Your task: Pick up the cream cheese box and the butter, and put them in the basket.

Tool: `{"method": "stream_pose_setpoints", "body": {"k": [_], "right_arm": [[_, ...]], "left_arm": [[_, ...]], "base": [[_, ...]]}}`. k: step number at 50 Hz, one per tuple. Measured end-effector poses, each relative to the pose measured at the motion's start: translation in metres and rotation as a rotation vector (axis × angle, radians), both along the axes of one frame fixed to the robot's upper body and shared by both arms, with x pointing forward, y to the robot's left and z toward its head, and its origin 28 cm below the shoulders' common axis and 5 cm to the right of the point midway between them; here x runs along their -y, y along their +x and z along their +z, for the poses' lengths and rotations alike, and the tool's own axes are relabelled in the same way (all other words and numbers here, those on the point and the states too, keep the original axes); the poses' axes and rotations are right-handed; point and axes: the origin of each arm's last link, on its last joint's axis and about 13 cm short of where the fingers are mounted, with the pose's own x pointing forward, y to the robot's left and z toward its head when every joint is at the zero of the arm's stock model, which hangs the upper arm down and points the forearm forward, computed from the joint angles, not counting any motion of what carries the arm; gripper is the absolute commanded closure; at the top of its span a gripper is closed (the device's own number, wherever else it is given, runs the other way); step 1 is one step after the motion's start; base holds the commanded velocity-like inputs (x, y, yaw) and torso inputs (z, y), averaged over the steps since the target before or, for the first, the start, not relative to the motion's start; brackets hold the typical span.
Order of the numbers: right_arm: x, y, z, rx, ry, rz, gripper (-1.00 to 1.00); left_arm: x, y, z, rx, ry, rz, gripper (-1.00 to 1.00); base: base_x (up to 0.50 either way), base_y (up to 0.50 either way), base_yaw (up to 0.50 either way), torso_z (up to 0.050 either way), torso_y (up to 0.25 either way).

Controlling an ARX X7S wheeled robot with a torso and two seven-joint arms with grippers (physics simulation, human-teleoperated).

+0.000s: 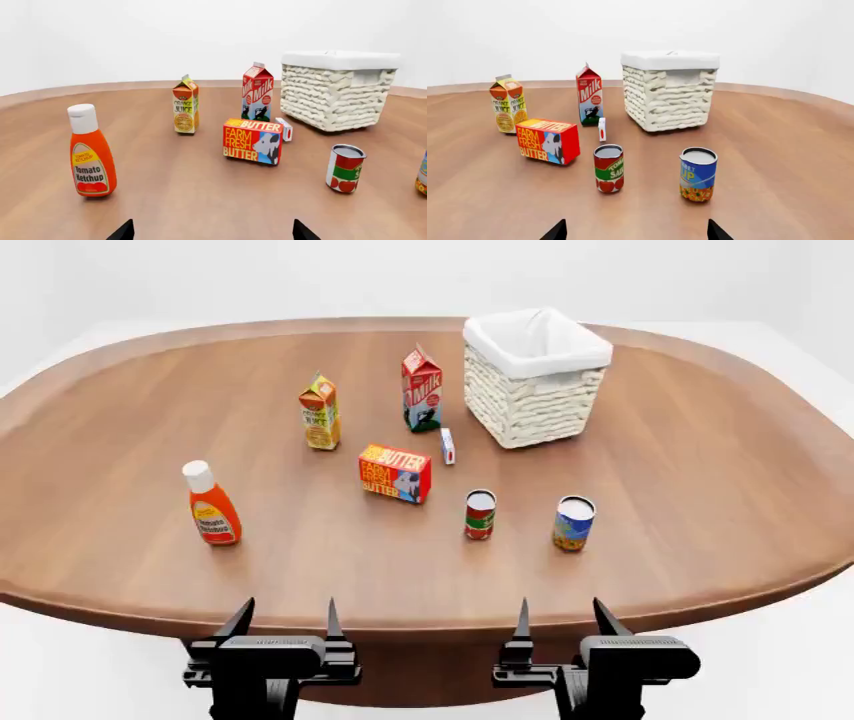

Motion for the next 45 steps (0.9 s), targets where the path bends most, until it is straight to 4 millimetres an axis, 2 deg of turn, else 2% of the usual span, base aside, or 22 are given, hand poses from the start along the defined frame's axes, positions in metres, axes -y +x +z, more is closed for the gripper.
{"method": "stream_pose_setpoints", "body": {"k": [22, 31, 45], "right_arm": [[-0.001, -0.001, 0.004, 0.007, 0.006, 0.024, -1.0], [-0.001, -0.003, 0.018, 0.01, 0.008, 0.024, -1.0], [-0.003, -0.011, 0.054, 0.044, 0.021, 0.037, -1.0]], "left_arm": [[-0.002, -0.001, 0.007, -0.009, 0.01, -0.01, -1.0], [-0.007, -0.002, 0.026, 0.003, 0.027, -0.006, -1.0], [-0.012, -0.011, 0.067, 0.051, 0.045, -0.006, -1.0]], "base": [[0.0, 0.0, 0.0, 0.0, 0.0], [0.0, 0.0, 0.0, 0.0, 0.0], [0.0, 0.0, 0.0, 0.0, 0.0]]}}
